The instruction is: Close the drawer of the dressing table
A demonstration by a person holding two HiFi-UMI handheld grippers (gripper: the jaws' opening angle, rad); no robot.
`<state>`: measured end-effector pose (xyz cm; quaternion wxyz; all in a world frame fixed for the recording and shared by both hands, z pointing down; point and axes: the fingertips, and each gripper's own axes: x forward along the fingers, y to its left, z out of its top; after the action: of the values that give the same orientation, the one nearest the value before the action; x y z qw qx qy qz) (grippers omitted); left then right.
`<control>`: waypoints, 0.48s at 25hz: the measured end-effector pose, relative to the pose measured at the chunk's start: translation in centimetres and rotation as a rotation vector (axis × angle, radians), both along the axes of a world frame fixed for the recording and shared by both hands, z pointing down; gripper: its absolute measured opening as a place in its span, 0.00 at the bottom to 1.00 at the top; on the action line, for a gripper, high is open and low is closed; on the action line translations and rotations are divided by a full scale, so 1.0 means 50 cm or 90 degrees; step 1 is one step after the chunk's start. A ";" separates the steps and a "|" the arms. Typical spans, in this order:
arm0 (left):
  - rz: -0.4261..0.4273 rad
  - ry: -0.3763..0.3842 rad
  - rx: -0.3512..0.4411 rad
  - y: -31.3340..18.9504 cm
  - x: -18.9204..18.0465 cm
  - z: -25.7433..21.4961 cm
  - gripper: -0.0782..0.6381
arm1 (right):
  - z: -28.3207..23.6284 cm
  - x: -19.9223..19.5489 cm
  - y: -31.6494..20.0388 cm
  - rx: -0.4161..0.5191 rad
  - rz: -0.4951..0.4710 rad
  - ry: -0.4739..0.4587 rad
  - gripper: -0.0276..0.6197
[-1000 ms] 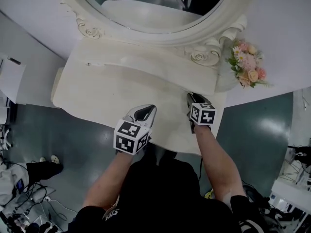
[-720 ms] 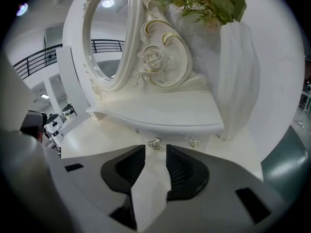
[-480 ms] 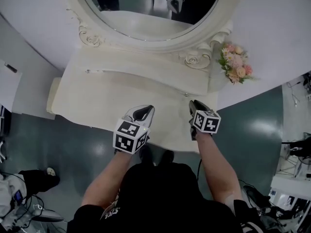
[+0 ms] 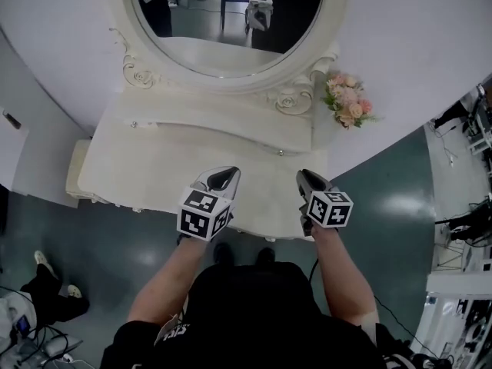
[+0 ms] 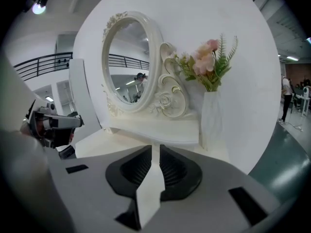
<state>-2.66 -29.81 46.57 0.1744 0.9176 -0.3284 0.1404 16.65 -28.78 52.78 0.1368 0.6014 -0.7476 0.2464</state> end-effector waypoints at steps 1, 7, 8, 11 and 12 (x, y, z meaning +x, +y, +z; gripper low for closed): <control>0.001 0.001 0.002 0.003 0.003 -0.003 0.13 | -0.014 -0.001 0.006 0.010 -0.009 0.005 0.11; -0.005 -0.003 0.008 0.016 0.043 -0.023 0.13 | -0.081 0.009 0.036 0.068 -0.046 -0.028 0.10; -0.010 -0.004 0.010 0.017 0.052 -0.027 0.13 | -0.092 0.016 0.042 0.077 -0.051 -0.039 0.10; -0.030 -0.010 0.019 0.014 0.083 -0.041 0.13 | -0.125 0.043 0.057 0.104 -0.063 -0.073 0.10; -0.037 -0.011 0.023 0.011 0.095 -0.047 0.13 | -0.136 0.054 0.061 0.112 -0.066 -0.084 0.10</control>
<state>2.09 -29.26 44.21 0.1591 0.9094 -0.3590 0.1371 19.36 -25.74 45.97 0.0465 0.5541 -0.8039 0.2112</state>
